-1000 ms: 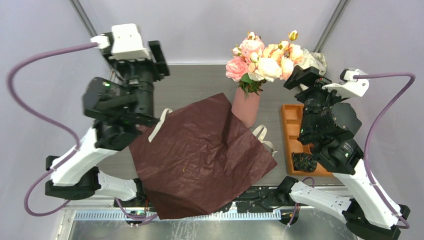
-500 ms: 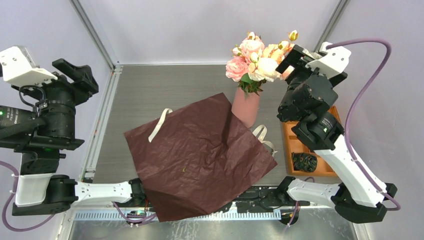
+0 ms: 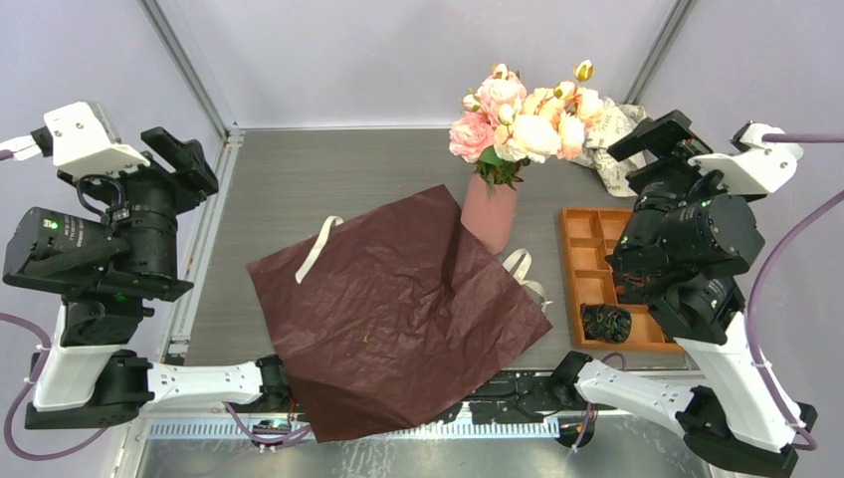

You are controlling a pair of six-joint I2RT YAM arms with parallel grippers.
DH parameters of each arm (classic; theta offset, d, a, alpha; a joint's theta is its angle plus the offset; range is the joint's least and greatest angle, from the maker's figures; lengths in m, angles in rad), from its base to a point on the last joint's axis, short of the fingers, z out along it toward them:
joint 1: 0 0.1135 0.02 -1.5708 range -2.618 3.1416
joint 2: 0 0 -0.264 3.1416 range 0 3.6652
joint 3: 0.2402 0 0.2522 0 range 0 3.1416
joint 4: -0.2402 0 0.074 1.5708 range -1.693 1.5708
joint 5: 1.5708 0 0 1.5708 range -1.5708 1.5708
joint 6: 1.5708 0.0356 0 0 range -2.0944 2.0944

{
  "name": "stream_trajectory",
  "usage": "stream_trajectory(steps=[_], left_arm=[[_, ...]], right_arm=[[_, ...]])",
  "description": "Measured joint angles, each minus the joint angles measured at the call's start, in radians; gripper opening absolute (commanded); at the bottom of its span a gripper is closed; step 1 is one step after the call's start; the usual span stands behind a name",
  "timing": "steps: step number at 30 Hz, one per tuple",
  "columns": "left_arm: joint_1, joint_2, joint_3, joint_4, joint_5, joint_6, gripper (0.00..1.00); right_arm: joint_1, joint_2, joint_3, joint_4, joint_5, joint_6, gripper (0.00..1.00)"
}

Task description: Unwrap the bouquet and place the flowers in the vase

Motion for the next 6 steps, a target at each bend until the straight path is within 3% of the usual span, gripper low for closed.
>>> stream_trajectory(steps=[6], left_arm=[[0.0, -0.002, -0.003, 0.0, -0.001, -0.002, 0.65]], right_arm=[[0.0, -0.006, 0.0, -0.025, 0.004, 0.022, 0.99]])
